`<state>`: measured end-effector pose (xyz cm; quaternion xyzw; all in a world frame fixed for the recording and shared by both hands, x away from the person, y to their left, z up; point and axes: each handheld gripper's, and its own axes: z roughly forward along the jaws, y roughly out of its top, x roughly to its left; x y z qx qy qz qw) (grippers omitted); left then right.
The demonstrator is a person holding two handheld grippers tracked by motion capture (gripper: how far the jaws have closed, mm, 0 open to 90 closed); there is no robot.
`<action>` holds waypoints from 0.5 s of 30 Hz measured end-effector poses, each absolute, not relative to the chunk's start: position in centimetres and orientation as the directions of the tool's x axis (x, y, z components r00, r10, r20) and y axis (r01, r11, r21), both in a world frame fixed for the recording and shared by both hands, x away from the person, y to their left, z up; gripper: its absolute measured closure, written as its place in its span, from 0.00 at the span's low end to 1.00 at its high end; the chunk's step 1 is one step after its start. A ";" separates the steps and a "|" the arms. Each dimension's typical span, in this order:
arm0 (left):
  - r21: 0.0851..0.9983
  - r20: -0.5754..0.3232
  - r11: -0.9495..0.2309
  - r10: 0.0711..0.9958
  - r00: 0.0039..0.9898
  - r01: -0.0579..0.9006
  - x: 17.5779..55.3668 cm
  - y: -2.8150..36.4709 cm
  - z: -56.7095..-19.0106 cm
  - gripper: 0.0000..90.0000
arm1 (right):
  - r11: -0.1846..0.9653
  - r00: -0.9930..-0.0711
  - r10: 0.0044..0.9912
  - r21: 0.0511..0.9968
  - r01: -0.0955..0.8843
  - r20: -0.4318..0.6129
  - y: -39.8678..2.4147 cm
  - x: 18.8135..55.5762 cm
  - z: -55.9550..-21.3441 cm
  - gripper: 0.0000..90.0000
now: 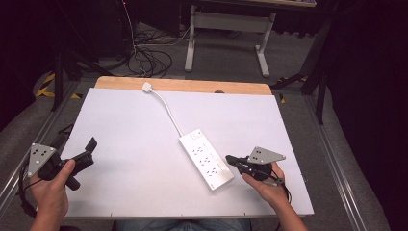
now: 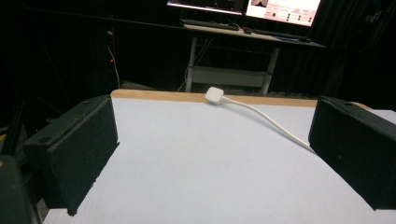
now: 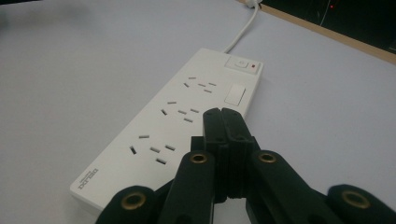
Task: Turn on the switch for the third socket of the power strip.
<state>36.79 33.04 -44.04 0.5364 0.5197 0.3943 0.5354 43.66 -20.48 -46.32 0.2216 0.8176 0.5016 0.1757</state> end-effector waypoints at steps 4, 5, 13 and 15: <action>0.984 -0.133 0.113 0.980 0.149 0.136 36.8 33.0 -44.0 0.02 | 0.414 -0.839 0.540 0.889 0.196 -0.066 -20.4 43.7 -46.4 1.00; 0.984 -0.133 0.113 0.980 0.149 0.135 36.8 33.0 -44.0 0.02 | 0.414 -0.839 0.540 0.889 0.196 -0.066 -20.4 43.7 -46.4 1.00; 0.984 -0.132 0.112 0.980 0.149 0.136 36.8 33.0 -44.0 0.02 | 0.431 -0.840 0.538 0.878 0.206 -0.066 -20.2 43.8 -46.6 1.00; 0.985 -0.128 0.108 0.981 0.147 0.136 36.8 33.1 -44.0 0.02 | 0.436 -0.842 0.535 0.876 0.207 -0.067 -20.1 43.9 -46.7 1.00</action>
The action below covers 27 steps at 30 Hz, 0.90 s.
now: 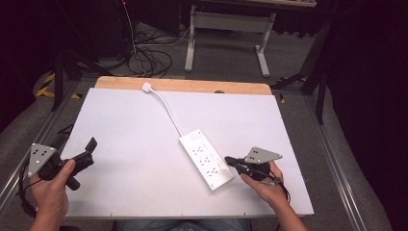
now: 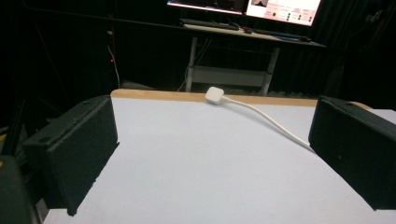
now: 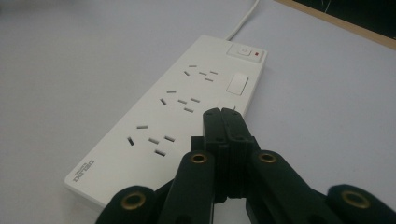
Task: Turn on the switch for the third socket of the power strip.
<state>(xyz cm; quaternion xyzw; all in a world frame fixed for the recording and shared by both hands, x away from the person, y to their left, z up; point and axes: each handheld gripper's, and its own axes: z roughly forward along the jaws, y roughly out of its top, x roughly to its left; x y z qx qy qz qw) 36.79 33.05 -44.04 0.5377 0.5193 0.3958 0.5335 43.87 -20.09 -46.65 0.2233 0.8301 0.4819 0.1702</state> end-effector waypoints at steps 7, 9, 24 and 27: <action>0.984 -0.131 0.110 0.980 0.150 0.139 36.8 33.0 -44.1 0.02 | 0.453 -0.846 0.529 0.867 0.209 -0.072 -19.7 44.0 -46.8 1.00; 0.984 -0.130 0.109 0.980 0.151 0.139 36.8 33.0 -44.1 0.02 | 0.454 -0.847 0.527 0.866 0.208 -0.073 -19.6 44.0 -46.8 1.00; 0.985 -0.128 0.107 0.980 0.151 0.139 36.8 33.0 -44.1 0.02 | 0.485 -0.853 0.515 0.849 0.211 -0.081 -18.9 44.3 -47.1 1.00; 0.984 -0.128 0.107 0.980 0.152 0.140 36.8 33.0 -44.1 0.02 | 0.489 -0.854 0.514 0.846 0.213 -0.082 -18.8 44.3 -47.1 1.00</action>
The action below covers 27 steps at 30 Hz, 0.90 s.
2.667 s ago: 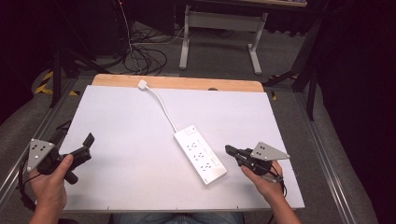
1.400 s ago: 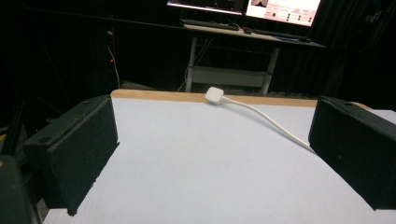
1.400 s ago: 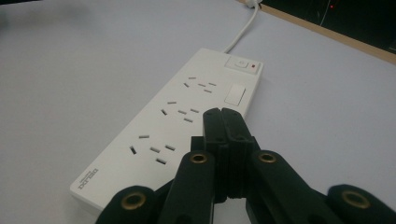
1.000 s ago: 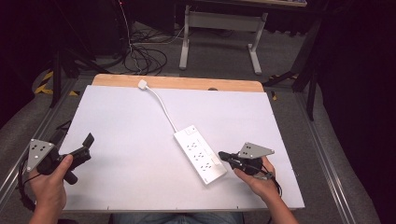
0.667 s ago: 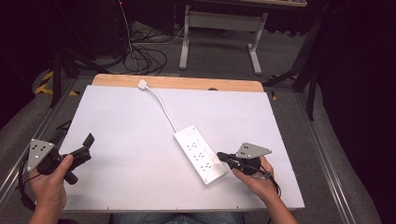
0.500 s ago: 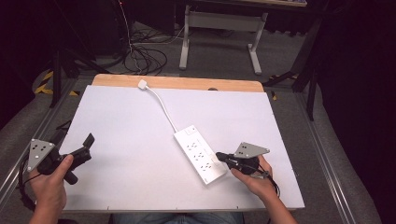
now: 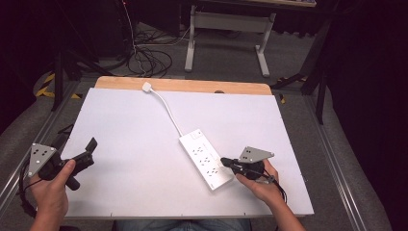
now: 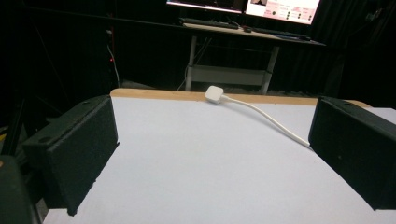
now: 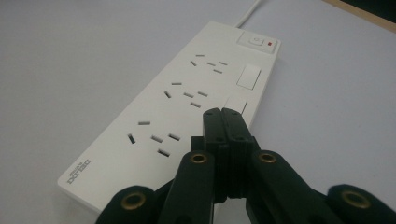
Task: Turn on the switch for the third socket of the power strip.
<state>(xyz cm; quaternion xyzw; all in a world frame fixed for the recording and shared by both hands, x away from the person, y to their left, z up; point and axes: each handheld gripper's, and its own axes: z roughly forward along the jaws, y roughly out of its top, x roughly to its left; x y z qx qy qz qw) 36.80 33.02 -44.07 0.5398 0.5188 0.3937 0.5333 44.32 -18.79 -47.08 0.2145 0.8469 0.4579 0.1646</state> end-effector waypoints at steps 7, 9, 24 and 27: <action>0.984 -0.131 0.110 0.979 0.153 0.141 36.8 33.0 -44.1 0.02 | 0.507 -0.858 0.506 0.834 0.216 -0.085 -18.3 44.4 -47.2 1.00; 0.984 -0.131 0.110 0.979 0.153 0.140 36.8 33.0 -44.1 0.02 | 0.505 -0.859 0.505 0.835 0.217 -0.082 -18.3 44.5 -47.2 1.00; 0.985 -0.122 0.100 0.980 0.157 0.143 36.9 33.0 -44.1 0.02 | 0.514 -0.856 0.511 0.826 0.232 -0.077 -18.1 44.6 -47.3 1.00; 0.985 -0.121 0.099 0.980 0.157 0.144 36.9 33.0 -44.1 0.02 | 0.516 -0.856 0.510 0.825 0.230 -0.081 -17.9 44.6 -47.3 1.00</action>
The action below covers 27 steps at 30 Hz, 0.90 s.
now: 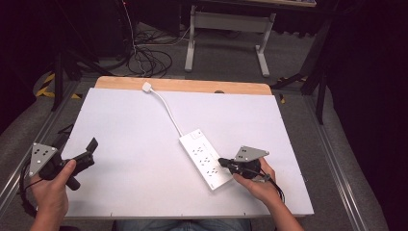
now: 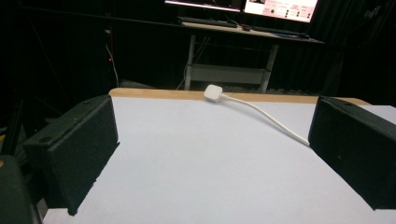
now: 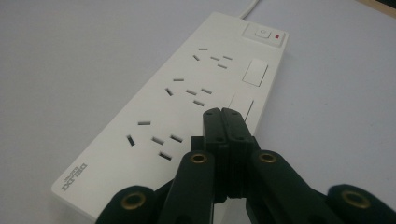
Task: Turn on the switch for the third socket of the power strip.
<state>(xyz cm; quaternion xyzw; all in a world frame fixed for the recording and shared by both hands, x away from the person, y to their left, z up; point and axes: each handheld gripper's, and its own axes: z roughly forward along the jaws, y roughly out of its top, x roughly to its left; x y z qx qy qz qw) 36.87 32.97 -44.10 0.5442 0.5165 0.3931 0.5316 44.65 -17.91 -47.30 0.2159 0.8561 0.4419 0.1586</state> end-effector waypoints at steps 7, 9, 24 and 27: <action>0.985 -0.120 0.097 0.980 0.159 0.145 36.9 33.0 -44.1 0.02 | 0.520 -0.851 0.519 0.821 0.237 -0.083 -18.0 44.8 -47.3 1.00; 0.985 -0.119 0.096 0.980 0.159 0.145 36.9 32.9 -44.1 0.02 | 0.520 -0.850 0.520 0.820 0.238 -0.083 -18.0 44.8 -47.4 1.00; 0.985 -0.118 0.095 0.980 0.159 0.145 36.9 33.0 -44.1 0.02 | 0.538 -0.848 0.520 0.809 0.236 -0.098 -17.4 45.1 -47.6 1.00; 0.985 -0.119 0.097 0.980 0.158 0.145 36.8 32.9 -44.1 0.02 | 0.531 -0.847 0.524 0.812 0.242 -0.090 -17.4 45.1 -47.7 1.00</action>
